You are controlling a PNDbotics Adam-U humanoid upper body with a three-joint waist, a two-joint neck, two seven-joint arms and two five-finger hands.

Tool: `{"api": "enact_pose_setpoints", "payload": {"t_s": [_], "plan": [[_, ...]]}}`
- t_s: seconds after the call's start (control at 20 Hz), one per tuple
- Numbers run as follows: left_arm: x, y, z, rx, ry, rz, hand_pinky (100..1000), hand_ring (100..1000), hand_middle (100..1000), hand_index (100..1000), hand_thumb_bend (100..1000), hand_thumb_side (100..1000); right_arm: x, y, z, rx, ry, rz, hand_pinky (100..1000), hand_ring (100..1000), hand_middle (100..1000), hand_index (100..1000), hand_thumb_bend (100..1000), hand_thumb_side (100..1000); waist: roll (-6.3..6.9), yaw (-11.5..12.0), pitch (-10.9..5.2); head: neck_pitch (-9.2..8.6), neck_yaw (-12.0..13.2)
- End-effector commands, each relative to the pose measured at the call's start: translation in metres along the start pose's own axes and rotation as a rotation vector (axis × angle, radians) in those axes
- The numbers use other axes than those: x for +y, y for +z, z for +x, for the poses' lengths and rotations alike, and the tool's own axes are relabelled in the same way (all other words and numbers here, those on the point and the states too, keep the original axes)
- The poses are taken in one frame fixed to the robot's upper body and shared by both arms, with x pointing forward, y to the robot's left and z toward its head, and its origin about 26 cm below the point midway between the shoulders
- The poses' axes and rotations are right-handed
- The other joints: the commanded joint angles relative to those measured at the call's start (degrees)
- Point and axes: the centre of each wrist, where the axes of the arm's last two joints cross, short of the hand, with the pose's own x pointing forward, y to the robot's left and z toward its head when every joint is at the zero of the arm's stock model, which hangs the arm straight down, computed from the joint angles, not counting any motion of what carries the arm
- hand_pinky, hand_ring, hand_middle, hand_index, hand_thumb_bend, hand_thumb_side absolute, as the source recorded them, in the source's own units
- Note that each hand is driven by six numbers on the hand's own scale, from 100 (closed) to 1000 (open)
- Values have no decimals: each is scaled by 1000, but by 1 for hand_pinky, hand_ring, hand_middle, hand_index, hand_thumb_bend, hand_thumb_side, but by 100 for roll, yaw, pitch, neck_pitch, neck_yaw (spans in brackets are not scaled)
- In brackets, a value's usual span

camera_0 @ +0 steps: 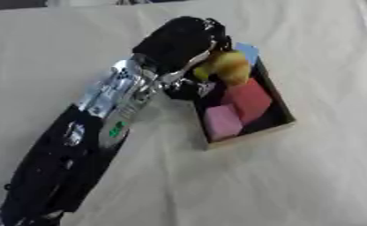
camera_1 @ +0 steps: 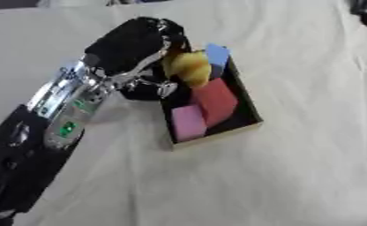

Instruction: Pick up objects on the table and place them in the box.

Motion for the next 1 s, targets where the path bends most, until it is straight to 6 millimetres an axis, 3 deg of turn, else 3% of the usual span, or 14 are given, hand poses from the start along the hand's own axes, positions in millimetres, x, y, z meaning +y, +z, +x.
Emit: {"api": "enact_pose_setpoints", "payload": {"t_s": [0.05, 0.25, 0.35, 0.65, 0.8, 1.0], "plan": [[5, -5, 1, 6, -32, -21, 781, 739, 702, 877, 220, 100, -8, -5, 4, -27, 17, -7, 873, 786, 640, 799, 100, 100, 38, -23, -47, -71, 11], [6, -3, 1, 40, -73, -77, 858, 821, 802, 948, 386, 221, -7, -3, 3, -19, 17, -4, 873, 785, 640, 798, 100, 100, 35, -16, -65, -46, -19], [12, -1, 2, 49, -94, -76, 875, 838, 821, 956, 427, 252, -7, -2, 3, -15, 17, 0, 873, 785, 640, 798, 100, 100, 36, -1, -84, -27, -40], [43, 13, 10, 18, -110, -42, 865, 831, 814, 943, 379, 191, -6, 2, 1, 1, 21, 9, 873, 785, 640, 797, 100, 100, 40, 87, -176, 32, -133], [58, 23, 13, -2, -98, -29, 846, 810, 785, 916, 286, 102, -6, 3, 1, 4, 23, 12, 873, 785, 641, 798, 100, 100, 28, 128, -226, 52, -177], [74, 36, 16, -18, -42, 19, 812, 773, 742, 886, 141, 100, -6, 5, 0, 8, 24, 18, 873, 785, 642, 798, 100, 100, 6, 179, -283, 77, -226]]}}
